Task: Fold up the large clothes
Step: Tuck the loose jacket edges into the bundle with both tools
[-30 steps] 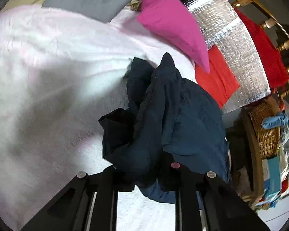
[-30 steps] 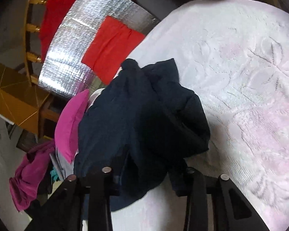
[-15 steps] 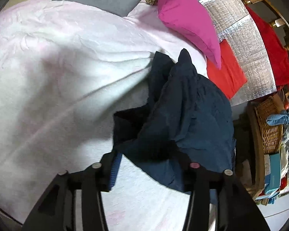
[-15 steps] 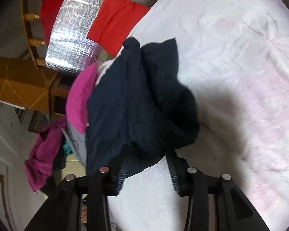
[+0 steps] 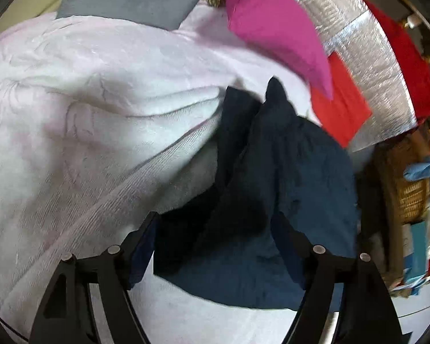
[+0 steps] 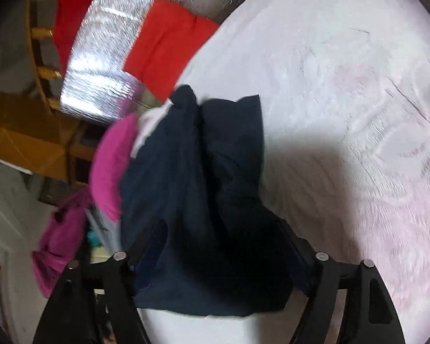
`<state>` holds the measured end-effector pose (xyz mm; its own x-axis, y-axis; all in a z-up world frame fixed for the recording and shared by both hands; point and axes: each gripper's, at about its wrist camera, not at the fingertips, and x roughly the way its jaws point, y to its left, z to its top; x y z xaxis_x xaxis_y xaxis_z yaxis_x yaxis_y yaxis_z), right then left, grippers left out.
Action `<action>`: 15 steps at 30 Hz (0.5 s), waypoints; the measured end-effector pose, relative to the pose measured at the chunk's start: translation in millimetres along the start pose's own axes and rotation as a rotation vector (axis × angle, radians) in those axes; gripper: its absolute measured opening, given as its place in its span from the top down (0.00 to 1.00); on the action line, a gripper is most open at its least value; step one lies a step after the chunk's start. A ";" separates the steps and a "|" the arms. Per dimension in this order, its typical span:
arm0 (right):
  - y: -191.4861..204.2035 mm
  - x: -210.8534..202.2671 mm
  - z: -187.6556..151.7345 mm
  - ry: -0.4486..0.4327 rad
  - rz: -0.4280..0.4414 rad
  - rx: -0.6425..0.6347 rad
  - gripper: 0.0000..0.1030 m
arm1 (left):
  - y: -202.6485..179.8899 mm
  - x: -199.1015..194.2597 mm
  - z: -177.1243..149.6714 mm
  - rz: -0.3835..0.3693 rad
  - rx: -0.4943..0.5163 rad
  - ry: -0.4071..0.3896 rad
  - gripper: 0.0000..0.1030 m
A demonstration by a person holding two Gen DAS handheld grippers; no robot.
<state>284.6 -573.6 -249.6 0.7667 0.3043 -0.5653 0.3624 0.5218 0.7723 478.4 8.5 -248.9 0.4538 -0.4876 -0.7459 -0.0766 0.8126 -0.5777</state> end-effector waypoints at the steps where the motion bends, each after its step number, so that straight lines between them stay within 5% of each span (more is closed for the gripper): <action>1: 0.5 2.1 -0.2 0.003 0.004 -0.007 0.20 | -0.8 3.1 0.4 -0.002 0.000 0.008 0.23; 6: 7.4 13.2 -1.2 -0.003 -0.076 -0.067 0.20 | -2.1 5.5 1.7 -0.042 -0.008 0.007 0.23; 10: 5.9 21.7 -2.2 -0.008 -0.103 -0.063 0.28 | -2.9 10.8 -2.8 -0.026 0.030 0.001 0.25; 15: 20.7 21.1 -9.4 -0.017 -0.115 -0.079 0.54 | -8.7 13.8 -3.4 -0.021 0.032 -0.021 0.53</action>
<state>303.3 -548.9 -248.3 0.7313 0.2255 -0.6437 0.4064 0.6138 0.6768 482.3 -6.4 -255.3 0.4731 -0.4981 -0.7267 -0.0391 0.8122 -0.5821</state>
